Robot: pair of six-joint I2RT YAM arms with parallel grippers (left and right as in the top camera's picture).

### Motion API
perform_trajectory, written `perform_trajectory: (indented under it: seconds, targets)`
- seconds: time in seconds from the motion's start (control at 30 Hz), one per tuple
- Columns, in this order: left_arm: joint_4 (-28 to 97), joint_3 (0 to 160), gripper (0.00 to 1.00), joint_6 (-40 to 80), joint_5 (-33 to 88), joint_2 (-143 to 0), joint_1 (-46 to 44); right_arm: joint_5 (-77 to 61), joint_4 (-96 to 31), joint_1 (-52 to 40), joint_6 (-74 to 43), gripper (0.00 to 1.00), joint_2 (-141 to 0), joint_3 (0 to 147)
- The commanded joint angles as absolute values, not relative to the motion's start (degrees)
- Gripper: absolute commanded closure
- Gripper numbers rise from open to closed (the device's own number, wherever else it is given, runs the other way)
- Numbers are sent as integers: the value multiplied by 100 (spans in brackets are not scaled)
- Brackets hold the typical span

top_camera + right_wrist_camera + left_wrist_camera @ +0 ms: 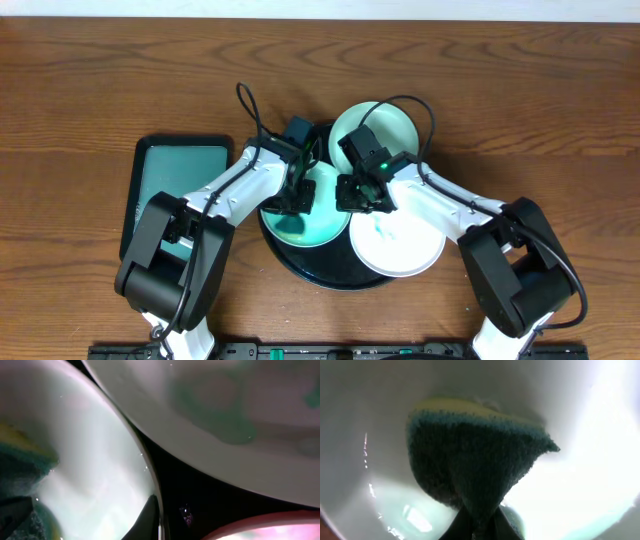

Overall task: Clean dirty plates on tray and stack at the side
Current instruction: 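Scrub the left green plate with the sponge in the left gripper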

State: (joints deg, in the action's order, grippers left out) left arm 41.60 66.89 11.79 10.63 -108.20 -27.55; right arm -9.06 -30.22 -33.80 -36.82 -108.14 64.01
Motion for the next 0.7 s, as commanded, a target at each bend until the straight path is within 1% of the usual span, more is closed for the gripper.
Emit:
perform_trajectory:
  seconds: [0.0,0.13,0.37,0.5,0.6,0.67]
  targets:
    - [3306,6488,93,945,3109,-11413,-3094,-932,-2906,-3461,-3618,99,-11026,6283]
    - [2965,6523,93,963,3400,-11413,-3094,-932,-2895,-3461,-3618,99,-11026,6283]
    - [2399,6549,93,1745,3341,-11413,-3022,-932,-2897,-3461,-3618,99,-11026,6283]
    - [2169,6552,93,1839,3317,-11413,-2963,-932,-2899,-3461,-3616,99,-11026,6283]
    - [2213,6558,93,1990,2797,-11413,-2899,-932,-2912,-3461,-3618,99,-11026,6283]
    - [2349,6563,93,2071,2182,-11410,-2821,-932,-2915,-3461,-3616,99,-11026,6283]
